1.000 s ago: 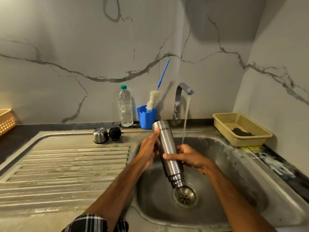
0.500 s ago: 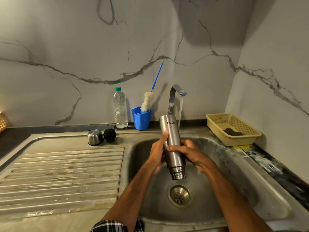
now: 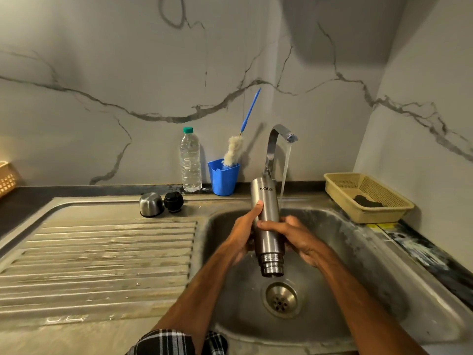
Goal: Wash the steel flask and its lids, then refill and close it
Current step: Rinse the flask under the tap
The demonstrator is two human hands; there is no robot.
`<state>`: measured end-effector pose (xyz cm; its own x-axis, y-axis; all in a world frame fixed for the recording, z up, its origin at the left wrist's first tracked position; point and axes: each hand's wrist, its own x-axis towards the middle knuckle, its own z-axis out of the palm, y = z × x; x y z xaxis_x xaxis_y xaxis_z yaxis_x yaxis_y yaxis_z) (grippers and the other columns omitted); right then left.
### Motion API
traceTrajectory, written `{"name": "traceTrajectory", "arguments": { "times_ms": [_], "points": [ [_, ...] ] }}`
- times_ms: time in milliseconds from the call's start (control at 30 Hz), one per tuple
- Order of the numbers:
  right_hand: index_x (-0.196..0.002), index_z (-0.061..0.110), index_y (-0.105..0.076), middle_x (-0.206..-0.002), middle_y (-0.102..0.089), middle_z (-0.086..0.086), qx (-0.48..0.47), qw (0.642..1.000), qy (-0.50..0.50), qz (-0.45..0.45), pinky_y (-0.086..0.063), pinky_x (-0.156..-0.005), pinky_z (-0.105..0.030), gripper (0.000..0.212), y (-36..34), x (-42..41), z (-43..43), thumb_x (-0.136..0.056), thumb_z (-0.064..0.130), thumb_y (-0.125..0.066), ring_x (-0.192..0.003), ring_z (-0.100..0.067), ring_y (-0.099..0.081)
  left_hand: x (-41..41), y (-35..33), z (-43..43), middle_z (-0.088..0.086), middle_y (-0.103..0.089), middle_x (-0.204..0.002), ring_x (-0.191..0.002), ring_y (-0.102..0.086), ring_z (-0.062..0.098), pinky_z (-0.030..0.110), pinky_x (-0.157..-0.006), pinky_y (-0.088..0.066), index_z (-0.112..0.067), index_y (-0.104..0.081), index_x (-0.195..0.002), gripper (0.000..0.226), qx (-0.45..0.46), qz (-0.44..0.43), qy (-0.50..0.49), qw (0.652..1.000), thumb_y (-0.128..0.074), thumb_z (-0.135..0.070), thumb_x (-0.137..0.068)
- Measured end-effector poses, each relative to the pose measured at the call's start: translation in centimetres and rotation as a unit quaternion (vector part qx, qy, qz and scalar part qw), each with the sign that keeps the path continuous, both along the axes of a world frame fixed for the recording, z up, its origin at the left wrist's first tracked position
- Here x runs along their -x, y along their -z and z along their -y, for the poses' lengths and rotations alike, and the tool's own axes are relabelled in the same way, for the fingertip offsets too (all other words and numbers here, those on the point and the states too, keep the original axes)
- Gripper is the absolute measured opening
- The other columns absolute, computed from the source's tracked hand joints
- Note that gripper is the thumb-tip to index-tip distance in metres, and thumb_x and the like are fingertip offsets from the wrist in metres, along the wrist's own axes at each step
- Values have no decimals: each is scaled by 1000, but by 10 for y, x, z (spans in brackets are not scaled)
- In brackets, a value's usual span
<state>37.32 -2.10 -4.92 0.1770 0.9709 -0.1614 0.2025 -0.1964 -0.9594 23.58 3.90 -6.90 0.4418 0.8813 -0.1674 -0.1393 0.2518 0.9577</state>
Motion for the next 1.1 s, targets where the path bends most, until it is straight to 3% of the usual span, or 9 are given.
{"name": "traceTrajectory", "arguments": {
  "times_ms": [167, 367, 467, 533, 667, 767, 900, 1000, 1100],
  "points": [
    [-120, 13, -49, -108, -69, -7, 65, 997, -18, 36, -61, -75, -34, 73, -7, -12, 13, -69, 53, -83, -95, -20, -71, -13, 11, 3, 17, -71, -121, -108, -72, 32, 53, -101, -54, -14, -56, -137, 68, 68, 9, 46, 997, -63, -61, -90],
    [-96, 7, -68, -81, -74, -8, 17, 983, 19, 181, -55, -52, -23, 61, -20, -23, 20, -85, 67, -58, -64, -15, -73, -24, 11, 5, 22, -73, -116, -106, -72, 38, 56, -98, -55, -10, -53, -135, 59, 152, 92, 66, 982, -64, -51, -94],
    [-84, 14, -70, -73, -71, -1, -60, 937, 122, 322, -60, -60, -30, 45, -15, -25, 8, -87, 58, -65, -60, -12, -69, -25, 11, 6, 21, -74, -114, -106, -72, 36, 57, -99, -54, -12, -55, -132, 53, 142, 87, 63, 984, -60, -51, -97],
    [-106, 18, -68, -97, -70, 1, -116, 908, 165, 367, -56, -74, -26, 31, -11, -18, 1, -90, 45, -67, -81, -9, -65, -25, 11, 5, 20, -73, -116, -104, -73, 32, 51, -95, -57, -12, -59, -131, 51, 131, 75, 57, 987, -58, -50, -98],
    [-156, 26, -28, -162, -28, -1, -127, 934, 58, 328, -31, -116, -39, 57, -2, 6, -5, -104, 43, -44, -144, -19, -34, -23, 9, 7, 19, -73, -117, -105, -71, 31, 45, -89, -59, -13, -64, -128, 41, 124, 102, 58, 985, -51, -44, -103],
    [-159, 32, 2, -167, 3, 6, -111, 956, 27, 269, -19, -122, -42, 64, -3, 14, -13, -106, 48, -30, -153, -17, -12, -22, 6, 7, 17, -74, -115, -107, -72, 31, 44, -88, -59, -13, -64, -128, 40, 123, 127, 65, 982, -51, -42, -103],
    [-159, 34, -6, -164, -22, -3, -110, 977, 86, 160, -42, -108, -43, 61, -14, 0, -40, -106, 50, -31, -137, -23, -43, -23, 4, 7, 19, -74, -115, -104, -72, 31, 46, -89, -59, -11, -61, -129, 47, 129, 108, 79, 983, -54, -47, -101],
    [-147, 23, -40, -140, -52, -7, -132, 979, 137, 77, -46, -88, -32, 53, -20, -11, -53, -104, 52, -32, -105, -14, -55, -26, 5, 7, 17, -73, -114, -101, -72, 28, 43, -86, -60, -12, -59, -130, 46, 111, 90, 87, 986, -55, -46, -101],
    [-137, 34, -42, -129, -54, 2, -147, 973, 149, 93, -47, -100, -46, 57, -13, -11, -48, -94, 71, -32, -108, -18, -57, -28, 7, 6, 15, -74, -112, -99, -72, 26, 42, -87, -60, -10, -61, -128, 42, 90, 100, 83, 987, -56, -42, -101]
  ]
}}
